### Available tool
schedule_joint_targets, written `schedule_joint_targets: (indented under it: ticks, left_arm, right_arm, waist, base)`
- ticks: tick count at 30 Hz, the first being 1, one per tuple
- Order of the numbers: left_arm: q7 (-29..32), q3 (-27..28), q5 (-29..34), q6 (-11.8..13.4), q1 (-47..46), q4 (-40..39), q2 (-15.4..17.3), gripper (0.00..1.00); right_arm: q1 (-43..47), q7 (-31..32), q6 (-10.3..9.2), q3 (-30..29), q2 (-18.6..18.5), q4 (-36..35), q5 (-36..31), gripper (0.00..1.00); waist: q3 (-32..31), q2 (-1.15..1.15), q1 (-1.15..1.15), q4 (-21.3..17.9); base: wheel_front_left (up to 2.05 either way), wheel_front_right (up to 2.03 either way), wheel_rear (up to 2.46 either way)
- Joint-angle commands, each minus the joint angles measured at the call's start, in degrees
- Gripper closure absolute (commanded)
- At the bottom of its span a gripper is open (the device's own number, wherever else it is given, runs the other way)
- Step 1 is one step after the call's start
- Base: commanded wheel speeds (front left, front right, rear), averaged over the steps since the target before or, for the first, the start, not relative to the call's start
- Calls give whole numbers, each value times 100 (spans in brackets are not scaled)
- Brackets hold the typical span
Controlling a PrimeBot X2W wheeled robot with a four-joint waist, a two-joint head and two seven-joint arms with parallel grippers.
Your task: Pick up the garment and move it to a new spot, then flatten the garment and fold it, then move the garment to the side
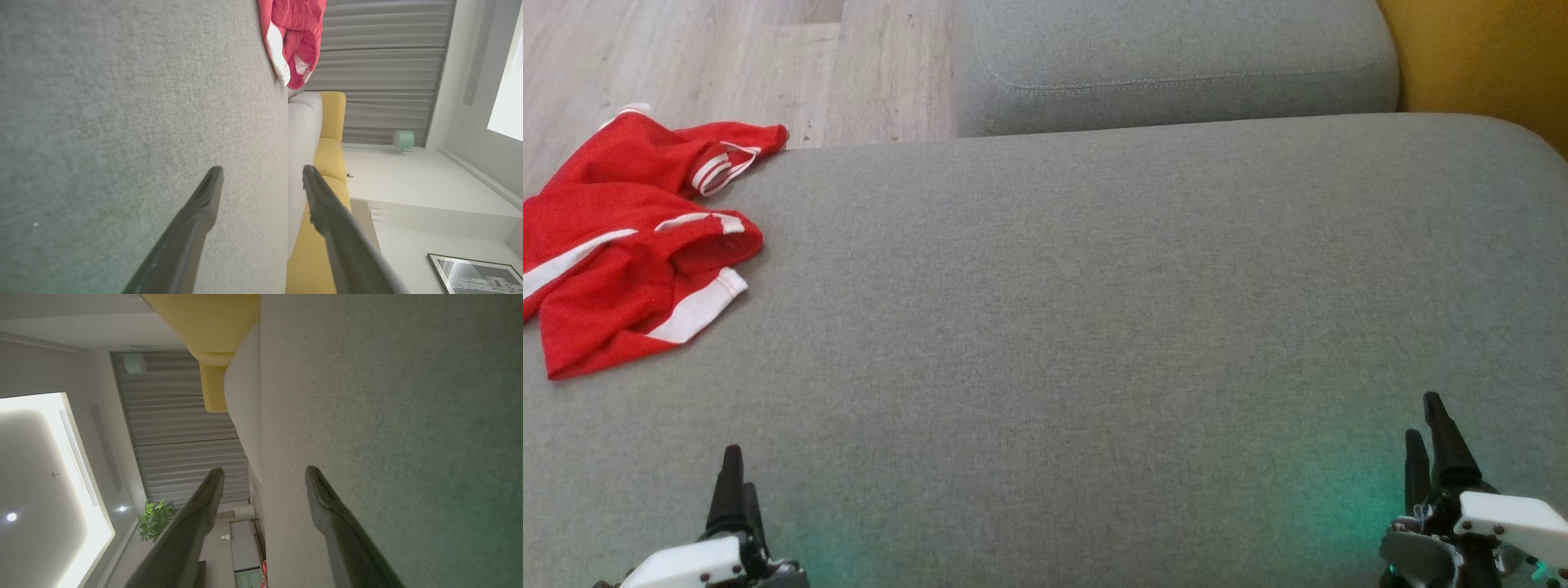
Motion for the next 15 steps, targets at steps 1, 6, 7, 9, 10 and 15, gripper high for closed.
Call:
schedule_joint_targets:
  ticks: [1, 6, 7, 9, 10, 15]
  left_arm:
    - [-74, -55, 35, -4, -183, -229, 27, 0]
    - [-158, -99, 152, -2, -148, -315, 28, 0]
    - [-174, -106, 195, 1, -146, -336, 29, 0]
    - [-208, -123, 316, 14, -145, -383, 29, 0]
    - [-224, -133, 386, 25, -145, -407, 29, 0]
    - [-308, -214, 810, 84, -147, -544, 31, 0]
  right_arm:
    - [-182, -78, 3, 46, -10, -214, -46, 0]
    - [-157, -163, 5, 83, -13, -270, -212, 0]
    - [-153, -179, 5, 88, -13, -287, -269, 0]
    - [-147, -213, 6, 98, -14, -337, -415, 0]
    - [-144, -230, 6, 106, -15, -365, -501, 0]
    - [-126, -314, 8, 177, -17, -534, -1090, 0]
  waist:
    - [-8, 0, 0, 1]
    - [-32, 0, 0, 6]
    - [-36, 0, 0, 8]
    - [-45, 0, 0, 11]
    - [-49, 0, 0, 13]
    - [-71, 0, 0, 20]
  base:
    - [0, 0, 0]
    - [0, 0, 0]
    - [0, 0, 0]
    - [0, 0, 0]
    - [0, 0, 0]
    - [0, 0, 0]
